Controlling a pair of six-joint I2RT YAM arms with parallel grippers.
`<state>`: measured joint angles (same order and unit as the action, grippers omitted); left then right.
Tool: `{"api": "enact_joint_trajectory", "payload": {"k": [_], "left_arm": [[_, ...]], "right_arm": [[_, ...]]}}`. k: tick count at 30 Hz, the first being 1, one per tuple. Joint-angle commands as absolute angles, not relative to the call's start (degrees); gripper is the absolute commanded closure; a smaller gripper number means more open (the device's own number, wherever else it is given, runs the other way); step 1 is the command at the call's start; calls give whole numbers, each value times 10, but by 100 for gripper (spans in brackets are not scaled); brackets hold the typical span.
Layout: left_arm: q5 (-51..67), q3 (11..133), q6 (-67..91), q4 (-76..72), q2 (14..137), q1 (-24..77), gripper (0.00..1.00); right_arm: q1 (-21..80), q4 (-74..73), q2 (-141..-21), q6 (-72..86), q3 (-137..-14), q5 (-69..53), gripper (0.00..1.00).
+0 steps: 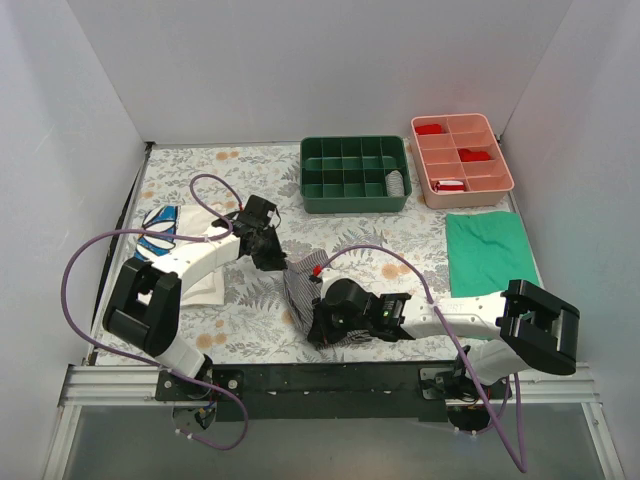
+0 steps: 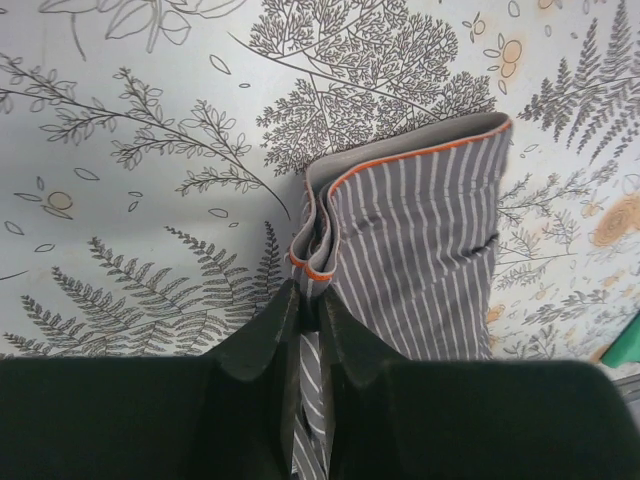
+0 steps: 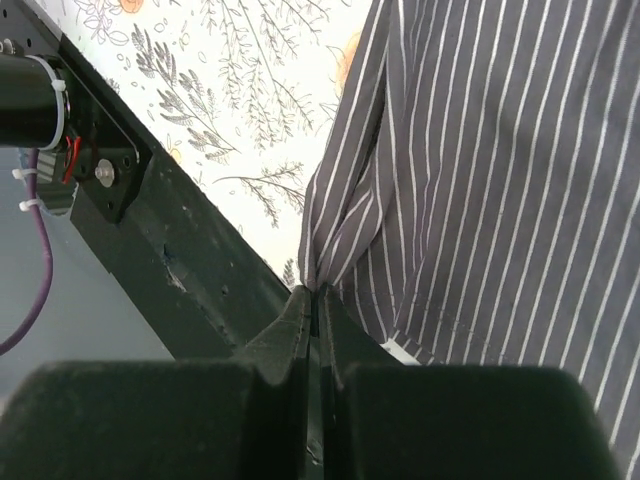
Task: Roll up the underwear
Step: Fold the underwear at the center of the board.
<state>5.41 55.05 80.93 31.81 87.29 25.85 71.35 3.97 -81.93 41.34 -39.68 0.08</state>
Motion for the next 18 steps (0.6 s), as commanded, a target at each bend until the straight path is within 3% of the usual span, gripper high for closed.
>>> {"api": "enact_joint_trajectory", "payload": {"k": [1,18], "left_arm": [[15,598,802,360,909,279,100],[-15,758,794,417,1022,325,100]], "right_arm": [[692,116,-787,445,-362,-25,97],[639,197,-698,512,-232,-5,96]]}}
